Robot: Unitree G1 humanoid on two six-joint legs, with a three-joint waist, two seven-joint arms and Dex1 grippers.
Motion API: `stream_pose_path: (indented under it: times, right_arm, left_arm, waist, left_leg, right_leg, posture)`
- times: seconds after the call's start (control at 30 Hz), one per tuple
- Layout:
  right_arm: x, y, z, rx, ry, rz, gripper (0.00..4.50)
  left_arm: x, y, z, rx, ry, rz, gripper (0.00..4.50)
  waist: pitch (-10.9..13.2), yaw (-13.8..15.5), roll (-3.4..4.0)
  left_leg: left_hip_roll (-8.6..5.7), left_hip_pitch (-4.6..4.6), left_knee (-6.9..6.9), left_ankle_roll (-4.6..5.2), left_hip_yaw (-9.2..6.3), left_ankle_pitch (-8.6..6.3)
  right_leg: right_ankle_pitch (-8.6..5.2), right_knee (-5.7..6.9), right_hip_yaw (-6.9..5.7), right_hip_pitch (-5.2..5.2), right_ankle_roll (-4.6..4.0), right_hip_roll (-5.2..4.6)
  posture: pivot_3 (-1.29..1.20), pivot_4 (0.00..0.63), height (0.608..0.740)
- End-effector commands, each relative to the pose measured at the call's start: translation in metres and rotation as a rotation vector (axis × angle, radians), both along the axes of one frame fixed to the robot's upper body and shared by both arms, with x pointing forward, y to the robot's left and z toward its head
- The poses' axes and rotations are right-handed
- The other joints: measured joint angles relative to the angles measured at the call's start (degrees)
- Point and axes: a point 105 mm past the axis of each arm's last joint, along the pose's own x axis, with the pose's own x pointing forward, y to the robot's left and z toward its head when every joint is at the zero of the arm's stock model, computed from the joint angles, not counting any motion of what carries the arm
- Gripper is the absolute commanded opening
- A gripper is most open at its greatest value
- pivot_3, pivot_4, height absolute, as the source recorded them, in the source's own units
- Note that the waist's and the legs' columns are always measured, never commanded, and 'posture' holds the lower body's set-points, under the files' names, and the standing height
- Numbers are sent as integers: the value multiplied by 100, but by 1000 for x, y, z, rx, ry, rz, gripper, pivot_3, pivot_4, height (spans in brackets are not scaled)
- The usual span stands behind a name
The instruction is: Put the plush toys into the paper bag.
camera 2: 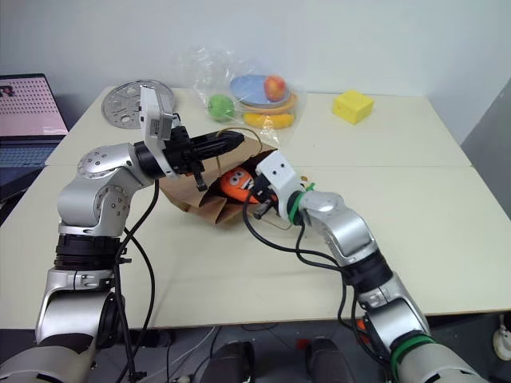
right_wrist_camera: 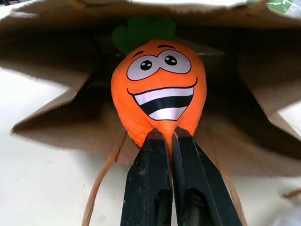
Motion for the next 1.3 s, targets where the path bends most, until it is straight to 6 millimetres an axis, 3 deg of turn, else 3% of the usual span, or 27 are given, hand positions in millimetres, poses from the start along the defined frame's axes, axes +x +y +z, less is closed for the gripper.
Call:
stream_pose_path:
  times: [0.03,0.3,0.33,0.4,0.53,0.73,0.77,0.93,1.07,1.3]
  right_arm:
    - [10,7,8,-17,-80,-1,37]
    - [16,29,10,56,-52,-2,37]
    - [14,29,10,68,-50,5,236]
    - [11,28,11,88,-51,19,716]
    - [4,20,16,110,-85,48,2101]
    - [-11,-8,31,157,-130,37,4274]
    - [-12,-15,33,167,-136,22,4474]
    - [-15,-70,41,164,-203,-167,4474]
    - [-7,-109,17,78,-190,-335,4474]
    - [2,-115,-34,17,-75,-392,4474]
  left_arm:
    - [-6,-6,13,-2,-53,-32,0]
    - [-6,-10,15,-2,-60,-46,0]
    - [-6,-10,15,-3,-60,-46,0]
    - [-7,-10,15,-5,-58,-47,0]
    - [-6,-10,12,-5,-53,-49,0]
    - [-5,-10,11,-8,-51,-48,0]
    - [-5,-10,11,-7,-50,-48,0]
    - [-6,-7,9,-4,-45,-43,0]
    - [-5,-6,8,-3,-42,-39,0]
    - [-3,-8,10,-1,-46,-41,0]
  waist:
    - [0,-2,0]
    - [0,-3,1]
    - [0,-3,0]
    - [0,4,1]
    - [0,5,0]
    - [0,2,0]
    - [0,2,0]
    - [0,14,0]
    - [0,9,0]
    - [0,-27,0]
  left_leg:
    - [0,0,0,0,0,0]
    - [0,-1,-4,0,-1,0]
    - [1,-1,-4,0,-2,0]
    - [1,-2,-4,-1,-4,0]
    - [-1,-2,-3,-1,-2,-1]
    - [0,-2,-3,-1,-4,-1]
    - [0,-1,-3,-1,-3,-1]
    - [-1,-2,-6,-1,-4,-1]
    - [-2,0,-4,-1,0,-1]
    - [-1,5,-4,-1,3,0]
  right_leg:
    - [0,0,0,0,0,0]
    - [0,2,-3,-3,0,0]
    - [0,2,-5,-3,0,0]
    - [0,2,-6,-2,0,0]
    - [0,-1,-4,0,0,-2]
    - [0,1,-5,-1,0,-2]
    - [0,1,-5,-1,0,-2]
    - [0,-2,-5,-1,0,-2]
    - [0,-4,-1,1,0,-3]
    - [-1,-2,7,1,-1,0]
  posture:
    - [0,150,740]
    - [0,150,740]
    - [0,150,740]
    - [0,150,740]
    - [0,150,740]
    - [0,150,740]
    - [0,150,740]
    - [0,150,740]
    - [0,150,740]
    - [0,150,740]
